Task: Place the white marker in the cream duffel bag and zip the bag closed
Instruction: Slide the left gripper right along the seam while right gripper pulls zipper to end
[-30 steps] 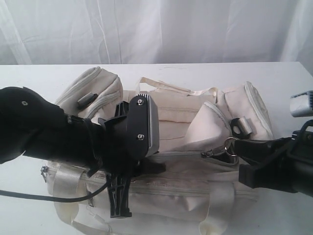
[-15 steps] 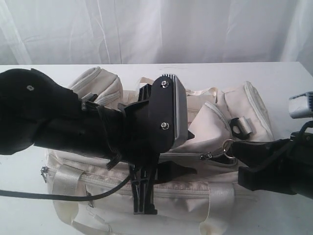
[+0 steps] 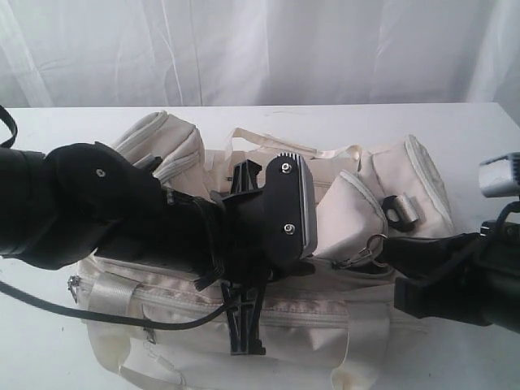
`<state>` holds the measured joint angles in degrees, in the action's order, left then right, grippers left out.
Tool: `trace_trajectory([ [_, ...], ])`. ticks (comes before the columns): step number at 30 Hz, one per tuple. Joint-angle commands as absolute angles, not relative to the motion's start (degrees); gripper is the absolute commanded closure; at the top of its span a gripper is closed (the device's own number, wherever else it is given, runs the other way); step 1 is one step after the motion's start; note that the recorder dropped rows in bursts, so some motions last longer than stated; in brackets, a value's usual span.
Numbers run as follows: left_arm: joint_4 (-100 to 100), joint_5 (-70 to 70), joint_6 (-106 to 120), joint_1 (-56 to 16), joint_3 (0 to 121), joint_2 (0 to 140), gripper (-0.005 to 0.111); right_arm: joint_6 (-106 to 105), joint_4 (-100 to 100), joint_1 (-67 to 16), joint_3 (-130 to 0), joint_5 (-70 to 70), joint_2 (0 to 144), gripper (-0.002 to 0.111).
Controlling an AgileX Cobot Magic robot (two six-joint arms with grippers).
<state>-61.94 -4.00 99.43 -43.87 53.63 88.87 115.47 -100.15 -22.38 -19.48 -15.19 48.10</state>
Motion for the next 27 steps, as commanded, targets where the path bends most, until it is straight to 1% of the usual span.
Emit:
trace_trajectory([
  [1,-62.8,-4.1,99.1,-44.2,53.8,88.6,0.107,115.9,-99.9,-22.2,-19.2,-15.2,47.8,0.108],
  [4,-62.8,-4.1,99.1,-44.2,53.8,88.6,0.107,115.9,-99.9,-22.2,-19.2,-13.7,47.8,0.108],
  [10,-62.8,-4.3,98.7,-44.2,53.8,88.6,0.107,115.7,-99.9,-22.2,-19.2,-6.4,46.2,0.108],
  [27,-62.8,-4.5,98.5,-44.2,53.8,88.6,0.107,114.3,-99.9,-22.2,-19.2,2.3,45.4,0.108],
])
